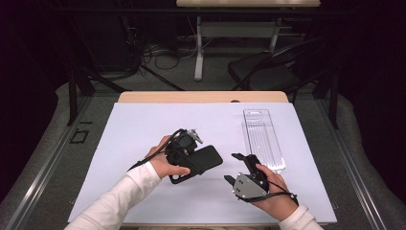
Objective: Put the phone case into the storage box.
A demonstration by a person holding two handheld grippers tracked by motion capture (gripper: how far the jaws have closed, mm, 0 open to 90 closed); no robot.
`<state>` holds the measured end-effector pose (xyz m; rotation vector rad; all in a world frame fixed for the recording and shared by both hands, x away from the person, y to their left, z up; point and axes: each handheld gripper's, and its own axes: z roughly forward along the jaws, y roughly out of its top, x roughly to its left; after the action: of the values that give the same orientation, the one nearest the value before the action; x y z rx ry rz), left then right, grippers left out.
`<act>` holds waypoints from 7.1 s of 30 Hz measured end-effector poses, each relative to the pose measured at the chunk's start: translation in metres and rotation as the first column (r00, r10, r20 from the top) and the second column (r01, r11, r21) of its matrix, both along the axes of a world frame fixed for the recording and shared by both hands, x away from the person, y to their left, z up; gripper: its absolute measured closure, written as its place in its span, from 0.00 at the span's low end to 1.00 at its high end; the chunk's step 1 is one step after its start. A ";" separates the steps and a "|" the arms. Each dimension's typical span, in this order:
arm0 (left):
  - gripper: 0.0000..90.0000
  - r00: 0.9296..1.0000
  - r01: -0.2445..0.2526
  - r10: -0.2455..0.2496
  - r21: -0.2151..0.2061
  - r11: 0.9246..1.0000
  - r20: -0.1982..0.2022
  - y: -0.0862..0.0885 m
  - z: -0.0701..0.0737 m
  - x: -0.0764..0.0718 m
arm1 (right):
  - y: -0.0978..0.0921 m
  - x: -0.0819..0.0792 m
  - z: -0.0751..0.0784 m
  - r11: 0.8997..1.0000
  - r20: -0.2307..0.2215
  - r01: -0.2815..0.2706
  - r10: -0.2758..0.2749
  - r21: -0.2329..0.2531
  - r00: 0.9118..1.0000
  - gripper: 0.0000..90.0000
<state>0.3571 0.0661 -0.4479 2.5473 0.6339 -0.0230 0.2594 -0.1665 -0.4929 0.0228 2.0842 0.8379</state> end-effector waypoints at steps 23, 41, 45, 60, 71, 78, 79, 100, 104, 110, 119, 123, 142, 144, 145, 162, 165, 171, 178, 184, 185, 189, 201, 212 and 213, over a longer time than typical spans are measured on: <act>0.17 1.000 0.018 -0.018 -0.012 1.000 0.000 -0.008 0.002 -0.001 | 0.008 -0.002 -0.007 0.989 0.115 -0.011 0.028 -0.145 0.993 0.40; 0.17 0.998 0.056 -0.056 -0.018 0.998 -0.010 -0.024 0.003 -0.004 | 0.015 -0.002 -0.014 0.980 0.194 -0.009 0.048 -0.198 0.980 0.50; 0.17 0.998 0.065 -0.066 -0.023 0.998 -0.015 -0.029 0.003 -0.006 | 0.016 -0.001 -0.015 0.976 0.210 -0.012 0.058 -0.217 0.976 0.52; 0.17 0.996 0.085 -0.086 -0.031 0.996 -0.029 -0.037 0.004 -0.011 | 0.019 0.000 -0.017 0.956 0.279 0.007 0.079 -0.293 0.957 0.61; 0.17 0.995 0.094 -0.094 -0.026 0.995 -0.036 -0.039 0.006 -0.013 | 0.022 0.001 -0.020 0.950 0.325 0.024 0.083 -0.311 0.942 0.69; 0.17 0.994 0.105 -0.106 -0.031 0.994 -0.035 -0.041 0.006 -0.014 | 0.022 0.001 -0.020 0.947 0.348 0.036 0.082 -0.320 0.934 0.73; 0.17 0.994 0.106 -0.107 -0.031 0.994 -0.035 -0.041 0.006 -0.014 | 0.022 0.001 -0.020 0.946 0.346 0.035 0.083 -0.321 0.934 0.74; 0.17 0.993 0.104 -0.107 -0.044 0.994 -0.056 -0.043 0.006 -0.013 | 0.022 0.002 -0.028 0.934 0.396 0.067 0.082 -0.350 0.914 0.87; 0.17 0.993 0.103 -0.106 -0.044 0.994 -0.054 -0.042 0.005 -0.012 | 0.022 0.002 -0.029 0.933 0.406 0.074 0.081 -0.352 0.910 0.89; 0.17 0.993 0.096 -0.099 -0.050 0.994 -0.071 -0.042 0.004 -0.011 | 0.023 0.003 -0.031 0.932 0.418 0.076 0.085 -0.354 0.904 0.91; 0.16 0.992 0.087 -0.093 -0.062 0.994 -0.090 -0.041 0.003 -0.009 | 0.023 0.003 -0.033 0.933 0.434 0.083 0.083 -0.350 0.897 0.93; 0.16 0.991 0.089 -0.095 -0.064 0.994 -0.097 -0.040 0.003 -0.008 | 0.023 0.002 -0.034 0.936 0.447 0.088 0.080 -0.342 0.891 0.94; 0.16 0.988 0.076 -0.087 -0.093 0.993 -0.124 -0.037 0.001 -0.006 | 0.022 0.002 -0.036 0.940 0.462 0.085 0.083 -0.332 0.883 0.96; 0.15 0.988 0.071 -0.084 -0.098 0.993 -0.129 -0.037 0.000 -0.007 | 0.022 0.002 -0.036 0.940 0.459 0.084 0.083 -0.330 0.885 0.96; 0.15 0.988 0.069 -0.081 -0.099 0.993 -0.131 -0.037 0.000 -0.007 | 0.022 0.002 -0.036 0.941 0.458 0.082 0.082 -0.328 0.885 0.96; 0.14 0.995 0.035 -0.049 -0.148 0.988 -0.090 -0.030 0.000 -0.010 | 0.022 0.004 -0.037 0.943 0.439 0.087 0.066 -0.321 0.896 0.96; 0.14 0.996 0.028 -0.042 -0.159 0.987 -0.085 -0.027 0.002 -0.010 | 0.022 0.004 -0.038 0.944 0.434 0.089 0.062 -0.319 0.899 0.96; 0.16 0.996 0.019 -0.034 -0.185 0.982 -0.077 -0.017 0.006 -0.011 | 0.021 0.004 -0.038 0.944 0.435 0.087 0.064 -0.319 0.898 0.96; 0.17 0.997 -0.004 -0.013 -0.227 0.974 -0.078 -0.002 0.012 -0.013 | 0.020 0.004 -0.037 0.946 0.433 0.091 0.057 -0.312 0.900 0.96; 0.17 0.998 -0.029 0.012 -0.269 0.963 -0.066 0.012 0.015 -0.015 | 0.019 0.004 -0.038 0.947 0.423 0.096 0.044 -0.305 0.905 0.96; 0.17 0.998 -0.034 0.018 -0.269 0.963 -0.062 0.014 0.016 -0.015 | 0.019 0.003 -0.038 0.948 0.422 0.098 0.042 -0.304 0.906 0.96; 0.18 0.998 -0.063 0.058 -0.259 0.964 -0.028 0.026 0.021 -0.017 | 0.018 0.003 -0.038 0.949 0.417 0.097 0.038 -0.299 0.908 0.96; 0.19 0.993 -0.116 0.114 -0.308 0.944 -0.026 0.053 0.023 -0.016 | 0.019 0.002 -0.039 0.950 0.405 0.088 0.044 -0.300 0.913 0.96; 0.20 0.989 -0.140 0.148 -0.326 0.935 0.001 0.075 0.025 -0.016 | 0.018 0.001 -0.037 0.962 0.353 0.057 0.043 -0.268 0.935 0.96; 0.20 0.988 -0.142 0.152 -0.330 0.933 0.005 0.077 0.025 -0.016 | 0.018 0.000 -0.037 0.967 0.342 0.056 0.034 -0.250 0.939 0.96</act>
<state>0.3411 0.1429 -0.4233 2.1699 0.7410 -0.0350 0.2595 -0.1486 -0.5301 -0.2370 1.8394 0.5153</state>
